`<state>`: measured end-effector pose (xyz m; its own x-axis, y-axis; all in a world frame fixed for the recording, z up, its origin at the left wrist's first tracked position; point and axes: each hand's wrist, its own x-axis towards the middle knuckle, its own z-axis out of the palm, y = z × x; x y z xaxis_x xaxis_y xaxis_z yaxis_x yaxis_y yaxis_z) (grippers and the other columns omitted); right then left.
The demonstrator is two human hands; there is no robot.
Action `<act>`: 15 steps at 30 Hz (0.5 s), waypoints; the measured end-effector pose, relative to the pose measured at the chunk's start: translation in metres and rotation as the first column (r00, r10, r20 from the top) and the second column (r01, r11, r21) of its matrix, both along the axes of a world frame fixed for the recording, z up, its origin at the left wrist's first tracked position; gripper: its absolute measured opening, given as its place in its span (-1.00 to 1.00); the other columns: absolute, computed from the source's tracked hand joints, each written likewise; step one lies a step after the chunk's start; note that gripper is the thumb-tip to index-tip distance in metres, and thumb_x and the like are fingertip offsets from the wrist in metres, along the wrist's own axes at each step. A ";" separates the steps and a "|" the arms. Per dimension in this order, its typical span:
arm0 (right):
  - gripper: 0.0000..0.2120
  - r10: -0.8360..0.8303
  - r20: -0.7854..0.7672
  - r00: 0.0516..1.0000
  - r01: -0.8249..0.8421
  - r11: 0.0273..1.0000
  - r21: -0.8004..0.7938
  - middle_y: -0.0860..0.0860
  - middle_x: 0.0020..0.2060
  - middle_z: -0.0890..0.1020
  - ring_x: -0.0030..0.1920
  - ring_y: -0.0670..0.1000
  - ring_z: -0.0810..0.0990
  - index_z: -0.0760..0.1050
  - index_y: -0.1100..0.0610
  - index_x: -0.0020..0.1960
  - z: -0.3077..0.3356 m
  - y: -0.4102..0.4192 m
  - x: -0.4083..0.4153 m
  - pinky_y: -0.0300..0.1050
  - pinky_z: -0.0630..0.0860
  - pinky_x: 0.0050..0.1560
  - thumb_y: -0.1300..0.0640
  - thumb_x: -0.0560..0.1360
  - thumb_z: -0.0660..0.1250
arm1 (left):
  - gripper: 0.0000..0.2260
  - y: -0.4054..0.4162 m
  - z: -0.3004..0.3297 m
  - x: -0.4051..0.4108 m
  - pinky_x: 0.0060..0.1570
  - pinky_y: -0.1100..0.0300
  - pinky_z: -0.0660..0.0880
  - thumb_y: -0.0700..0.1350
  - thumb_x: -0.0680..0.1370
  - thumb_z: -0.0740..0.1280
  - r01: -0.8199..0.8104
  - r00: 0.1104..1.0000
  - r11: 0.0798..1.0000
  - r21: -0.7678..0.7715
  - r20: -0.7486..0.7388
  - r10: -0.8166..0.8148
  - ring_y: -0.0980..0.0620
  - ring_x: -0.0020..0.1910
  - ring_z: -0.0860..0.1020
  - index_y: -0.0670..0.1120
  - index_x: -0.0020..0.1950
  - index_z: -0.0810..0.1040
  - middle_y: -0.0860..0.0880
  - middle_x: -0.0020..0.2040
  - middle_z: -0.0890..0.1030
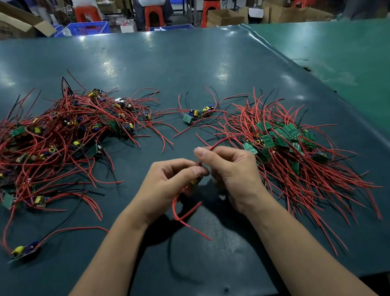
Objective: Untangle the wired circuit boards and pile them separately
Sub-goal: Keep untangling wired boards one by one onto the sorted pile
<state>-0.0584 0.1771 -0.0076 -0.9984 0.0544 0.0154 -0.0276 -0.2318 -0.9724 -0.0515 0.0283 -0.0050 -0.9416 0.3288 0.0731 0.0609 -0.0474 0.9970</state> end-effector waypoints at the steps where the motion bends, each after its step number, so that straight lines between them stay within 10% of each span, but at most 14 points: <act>1: -0.81 -0.028 0.004 1.000 0.028 0.999 -0.034 -0.13 -0.60 0.35 -0.59 -0.14 0.20 0.65 0.10 -0.32 0.000 0.001 -0.001 -0.33 0.14 -0.57 0.17 0.48 0.46 | -0.87 0.000 0.000 0.000 -0.39 0.36 0.40 -0.13 0.45 0.35 0.010 1.000 1.000 -0.004 0.003 -0.010 0.19 -0.43 0.45 -0.10 -0.16 0.69 0.09 -0.39 0.56; 7: -0.90 -0.153 -0.261 0.953 0.225 0.934 0.276 -0.03 -0.37 0.55 -0.34 -0.15 0.45 0.68 0.21 -0.09 -0.004 0.005 -0.004 -0.28 0.39 -0.20 0.32 0.52 0.39 | -0.85 0.001 0.003 0.002 -0.41 0.31 0.40 -0.12 0.41 0.37 0.035 0.999 0.998 -0.060 0.014 -0.035 0.10 -0.45 0.42 -0.16 -0.16 0.69 -0.02 -0.40 0.52; 11: -0.75 -0.144 -0.167 0.975 0.182 0.953 0.241 0.12 -0.28 0.50 -0.49 -0.16 0.38 0.59 0.17 0.22 -0.003 0.005 -0.005 -0.33 0.34 -0.40 0.30 0.55 0.34 | -0.87 0.000 0.005 0.003 -0.41 0.27 0.41 -0.12 0.40 0.37 0.023 1.000 0.997 -0.068 0.004 -0.023 0.05 -0.42 0.43 -0.10 -0.21 0.71 -0.41 -0.21 0.53; 15: -0.73 -0.193 -0.126 0.973 0.220 0.942 0.254 0.06 -0.28 0.58 -0.51 -0.19 0.44 0.55 0.19 0.27 -0.004 0.008 -0.010 -0.38 0.37 -0.45 0.25 0.58 0.32 | -0.81 -0.002 0.006 0.004 -0.41 0.30 0.41 0.02 0.27 0.44 0.040 0.999 0.998 -0.045 0.010 -0.040 0.07 -0.45 0.44 -0.07 -0.27 0.72 -0.27 -0.28 0.53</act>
<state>-0.0684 0.1854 -0.0119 -0.9585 0.2397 0.1545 -0.1457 0.0541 -0.9878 -0.0478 0.0260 0.0013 -0.9282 0.3690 0.0488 0.0505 -0.0049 0.9987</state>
